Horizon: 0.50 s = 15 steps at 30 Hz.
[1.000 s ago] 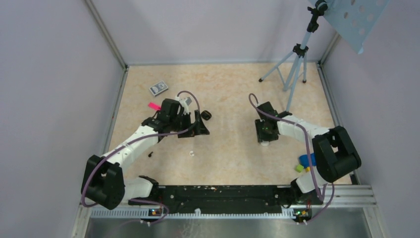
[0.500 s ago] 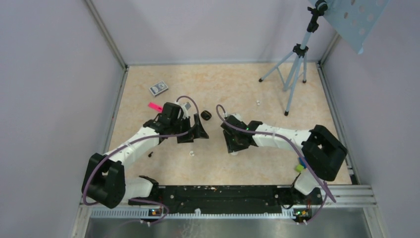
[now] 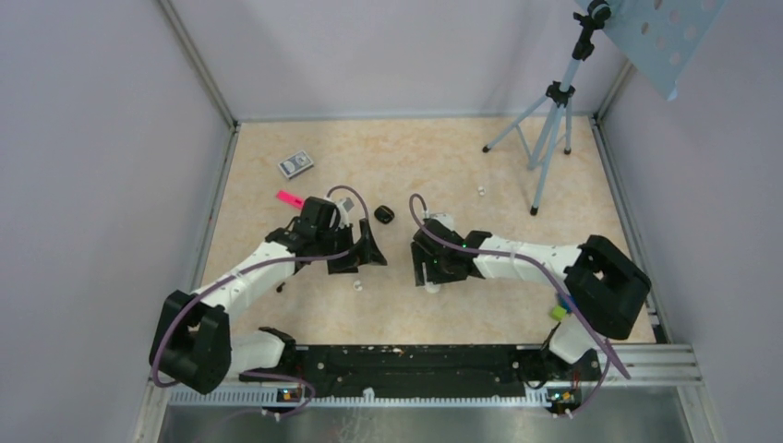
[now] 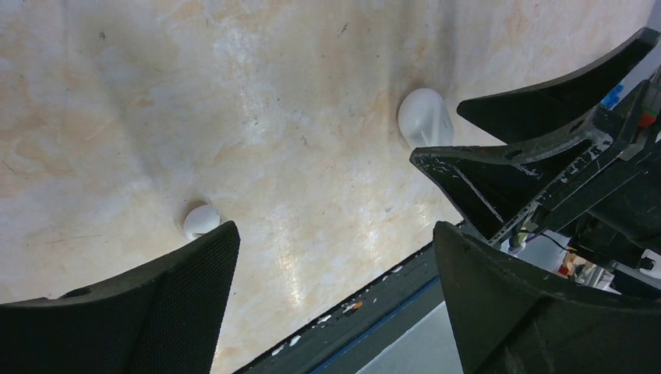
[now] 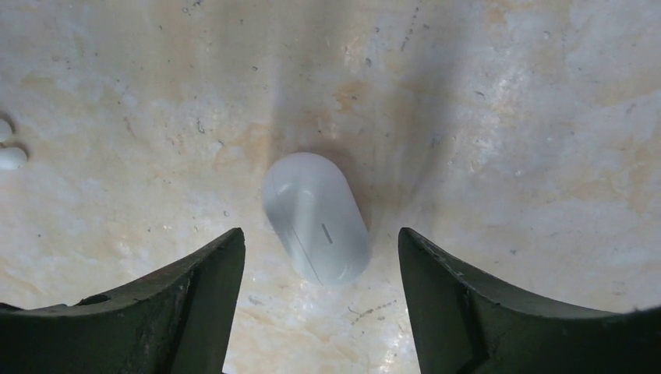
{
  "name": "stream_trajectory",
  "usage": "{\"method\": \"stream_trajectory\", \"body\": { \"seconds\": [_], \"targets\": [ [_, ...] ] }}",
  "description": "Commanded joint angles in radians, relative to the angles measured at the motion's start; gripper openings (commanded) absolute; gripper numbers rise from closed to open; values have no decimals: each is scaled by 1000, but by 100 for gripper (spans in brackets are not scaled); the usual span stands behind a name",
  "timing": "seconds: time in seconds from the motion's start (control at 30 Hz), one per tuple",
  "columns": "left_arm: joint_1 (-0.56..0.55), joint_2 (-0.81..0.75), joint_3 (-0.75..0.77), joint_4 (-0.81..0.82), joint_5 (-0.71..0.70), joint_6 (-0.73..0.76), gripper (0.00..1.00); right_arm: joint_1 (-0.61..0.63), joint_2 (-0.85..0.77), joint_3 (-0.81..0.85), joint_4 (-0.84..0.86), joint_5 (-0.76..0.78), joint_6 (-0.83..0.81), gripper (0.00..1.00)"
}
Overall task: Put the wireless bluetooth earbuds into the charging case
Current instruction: Move the charging case to the center of the board, then pick up the charging case from the center of the board.
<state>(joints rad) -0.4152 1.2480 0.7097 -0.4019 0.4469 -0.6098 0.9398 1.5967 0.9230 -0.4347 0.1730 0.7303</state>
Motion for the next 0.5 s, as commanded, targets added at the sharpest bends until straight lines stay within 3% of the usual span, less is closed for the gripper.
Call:
{"method": "stream_trajectory", "body": {
  "seconds": [0.0, 0.1, 0.27, 0.3, 0.33, 0.47],
  "targets": [
    [-18, -46, 9, 52, -19, 1, 99, 9, -160, -48, 15, 25, -28, 71],
    [-46, -16, 33, 60, -7, 7, 98, 8, -313, -129, 76, 26, -62, 73],
    [-141, 58, 81, 101, -14, -27, 94, -69, -465, -211, -9, 62, -23, 73],
    [-161, 78, 95, 108, -18, -50, 93, -94, -484, -230, -16, 48, -14, 67],
    [-180, 101, 103, 113, -31, -73, 92, -114, -496, -249, -5, 15, -18, 55],
    [-244, 163, 135, 168, -24, -168, 87, -148, -508, -297, 69, -80, -30, 34]
  ]
}}
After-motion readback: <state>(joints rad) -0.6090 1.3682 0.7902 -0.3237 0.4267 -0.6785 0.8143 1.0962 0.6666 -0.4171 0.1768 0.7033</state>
